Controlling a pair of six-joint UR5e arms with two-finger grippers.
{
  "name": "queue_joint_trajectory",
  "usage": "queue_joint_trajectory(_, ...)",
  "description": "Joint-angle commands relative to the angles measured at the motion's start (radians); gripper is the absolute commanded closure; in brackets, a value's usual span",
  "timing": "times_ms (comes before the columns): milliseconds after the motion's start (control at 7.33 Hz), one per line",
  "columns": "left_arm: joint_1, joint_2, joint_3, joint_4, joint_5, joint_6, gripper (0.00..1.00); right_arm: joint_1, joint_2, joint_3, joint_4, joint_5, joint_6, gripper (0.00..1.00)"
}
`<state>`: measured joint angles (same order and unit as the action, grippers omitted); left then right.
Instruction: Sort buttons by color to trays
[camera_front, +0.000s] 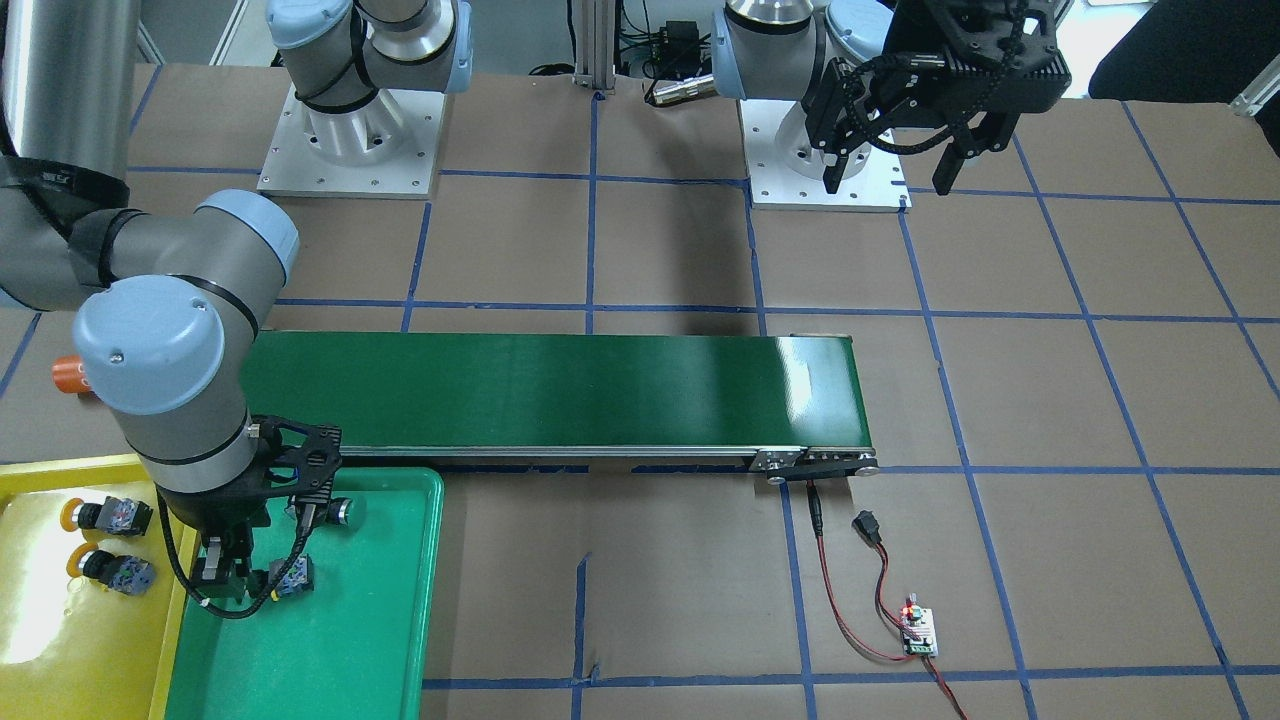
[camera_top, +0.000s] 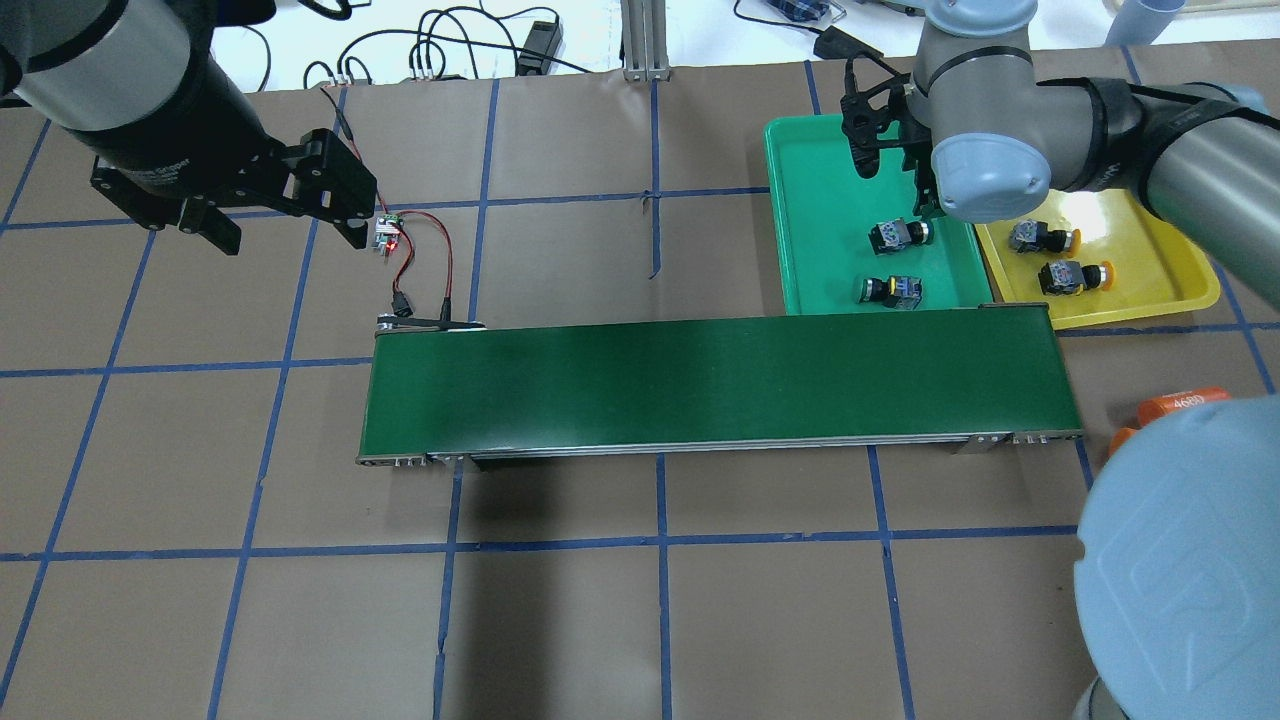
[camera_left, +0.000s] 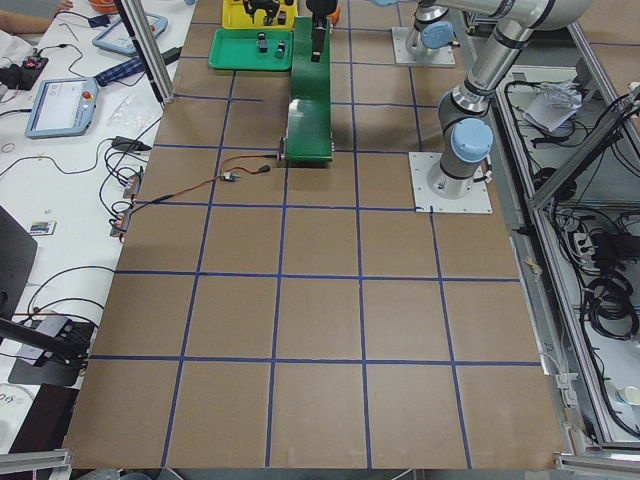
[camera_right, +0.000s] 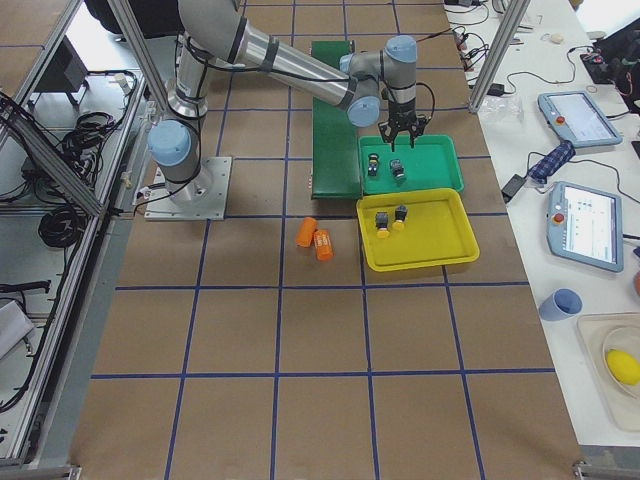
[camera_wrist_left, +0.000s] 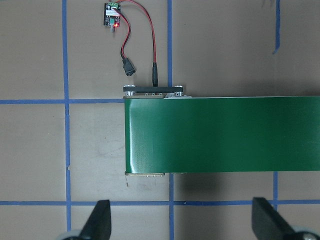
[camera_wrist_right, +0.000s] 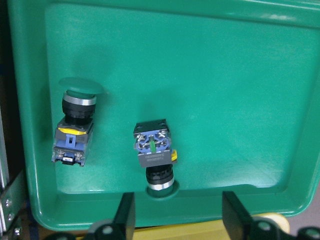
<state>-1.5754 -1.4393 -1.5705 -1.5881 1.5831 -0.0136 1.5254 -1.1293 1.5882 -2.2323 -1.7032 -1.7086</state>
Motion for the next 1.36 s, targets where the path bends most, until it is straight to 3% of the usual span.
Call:
queue_joint_trajectory(0, 0.0, 0.0, 0.0, 0.0, 0.0, -0.003, 0.0, 0.002, -0.082, -0.029, 0.112, 0.059, 0.003, 0.21)
queue_joint_trajectory(136, 0.0, 0.0, -0.002, 0.0, 0.0, -0.003, 0.0, 0.013, -0.146, -0.04, 0.225, 0.062, 0.01, 0.22)
queue_joint_trajectory(546, 0.0, 0.002, 0.0, 0.0, 0.0, -0.008, 0.0, 0.106, -0.294, -0.048, 0.399, 0.062, 0.247, 0.21)
queue_joint_trajectory(682, 0.0, 0.004, -0.002, 0.0, 0.003, -0.006, 0.0, 0.11, -0.34, -0.063, 0.461, 0.066, 0.309, 0.17)
queue_joint_trajectory(955, 0.0, 0.002, -0.002, 0.0, 0.0, -0.005, 0.0, 0.111, -0.365, -0.164, 0.629, 0.099, 0.49, 0.01)
queue_joint_trajectory(1228, 0.0, 0.002, -0.002, 0.0, 0.0, -0.006, 0.0, 0.11, -0.406, -0.192, 0.672, 0.091, 0.561, 0.0)
